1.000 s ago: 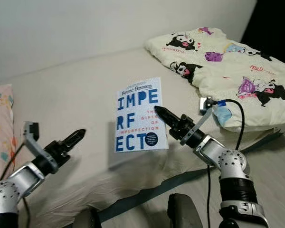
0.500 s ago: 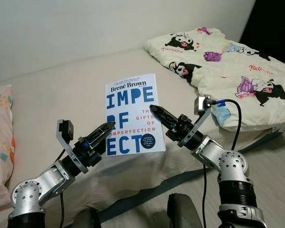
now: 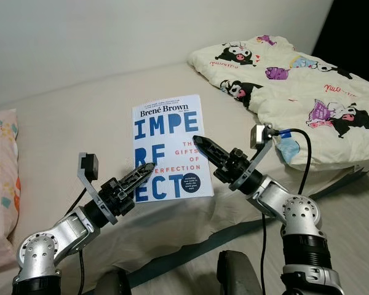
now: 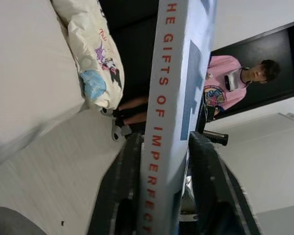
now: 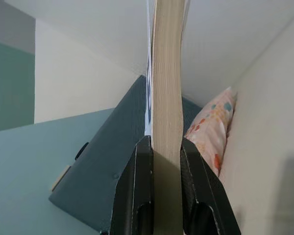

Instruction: Clean up the room

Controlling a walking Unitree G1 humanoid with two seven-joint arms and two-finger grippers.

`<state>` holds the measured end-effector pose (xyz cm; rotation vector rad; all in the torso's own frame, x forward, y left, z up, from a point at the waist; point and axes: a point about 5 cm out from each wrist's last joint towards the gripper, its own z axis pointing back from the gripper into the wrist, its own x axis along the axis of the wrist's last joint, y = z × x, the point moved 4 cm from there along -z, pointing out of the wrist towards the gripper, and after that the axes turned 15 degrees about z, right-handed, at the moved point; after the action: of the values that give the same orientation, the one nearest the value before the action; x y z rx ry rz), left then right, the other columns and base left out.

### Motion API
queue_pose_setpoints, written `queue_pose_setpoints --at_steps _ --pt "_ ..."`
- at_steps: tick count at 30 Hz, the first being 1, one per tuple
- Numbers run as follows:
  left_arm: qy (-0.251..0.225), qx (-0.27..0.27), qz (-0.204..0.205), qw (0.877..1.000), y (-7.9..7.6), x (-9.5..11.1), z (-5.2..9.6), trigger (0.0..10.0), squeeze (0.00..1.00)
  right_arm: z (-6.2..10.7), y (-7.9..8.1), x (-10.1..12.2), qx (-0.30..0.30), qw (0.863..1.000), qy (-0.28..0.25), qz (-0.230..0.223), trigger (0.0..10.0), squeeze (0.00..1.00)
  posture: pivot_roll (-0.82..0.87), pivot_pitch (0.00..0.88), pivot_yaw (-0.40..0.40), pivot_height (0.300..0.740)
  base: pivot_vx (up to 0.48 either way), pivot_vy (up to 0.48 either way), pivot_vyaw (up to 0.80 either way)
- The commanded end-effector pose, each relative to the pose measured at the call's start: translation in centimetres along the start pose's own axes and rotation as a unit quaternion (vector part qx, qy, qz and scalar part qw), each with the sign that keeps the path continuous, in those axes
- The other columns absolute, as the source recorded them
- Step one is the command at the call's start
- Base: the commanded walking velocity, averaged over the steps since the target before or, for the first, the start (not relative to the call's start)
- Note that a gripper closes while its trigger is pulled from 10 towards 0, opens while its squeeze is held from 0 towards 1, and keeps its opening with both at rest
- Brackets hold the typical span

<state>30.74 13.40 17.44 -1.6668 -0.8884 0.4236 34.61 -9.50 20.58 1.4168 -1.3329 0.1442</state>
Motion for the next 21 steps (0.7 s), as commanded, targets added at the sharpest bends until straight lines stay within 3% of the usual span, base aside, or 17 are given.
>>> queue_pose_setpoints --at_steps 1,14,15,17,18,19,20,21 --pt "-0.001 0.002 -0.006 1.0 0.0 -0.2 -0.2 0.0 0.0 -0.4 0.8 -0.6 0.025 1.0 0.009 -0.006 0.0 0.0 -0.05 0.134 0.014 0.558 0.0 0.0 0.0" --pt "-0.015 -0.004 -0.016 1.0 -0.3 0.3 -0.5 0.0 0.0 -0.3 0.4 -1.2 0.01 1.0 0.024 -0.002 0.0 0.0 -0.05 0.135 0.017 0.558 0.0 0.0 0.0" --pt "-0.031 -0.001 -0.016 0.999 -0.2 0.8 -0.4 0.0 0.0 -0.3 -0.2 -1.4 -0.015 0.999 0.031 0.028 3.9 0.0 -0.05 0.135 0.017 0.558 0.0 0.0 0.0" --pt "-0.031 -0.001 -0.016 0.999 -0.2 0.8 -0.4 0.0 0.0 -0.3 -0.2 -1.4 -0.015 0.999 0.031 0.028 3.9 0.0 -0.05 0.135 0.017 0.558 0.0 0.0 0.0" --pt "-0.04 -0.002 -0.017 0.999 -0.2 1.2 -0.3 0.0 0.0 -0.4 -0.6 -1.6 -0.027 0.998 0.036 0.046 10.0 0.07 -0.05 0.131 0.016 0.558 0.0 0.0 0.0" --pt "-0.04 -0.002 -0.017 0.999 -0.2 1.2 -0.3 0.0 0.0 -0.4 -0.6 -1.6 -0.027 0.998 0.036 0.046 10.0 0.07 -0.05 0.131 0.016 0.558 0.0 0.0 0.0" --pt "-0.047 -0.004 -0.019 0.999 -0.3 1.5 -0.3 0.0 0.0 -0.4 -1.0 -1.6 -0.04 0.997 0.037 0.058 10.0 1.0 -0.05 0.131 0.016 0.558 0.0 0.0 0.0" --pt "-0.05 -0.005 -0.021 0.998 -0.4 1.8 -0.2 0.0 0.0 -0.4 -1.3 -1.6 -0.05 0.996 0.035 0.062 10.0 1.0 -0.05 0.131 0.016 0.558 0.0 0.0 0.0"
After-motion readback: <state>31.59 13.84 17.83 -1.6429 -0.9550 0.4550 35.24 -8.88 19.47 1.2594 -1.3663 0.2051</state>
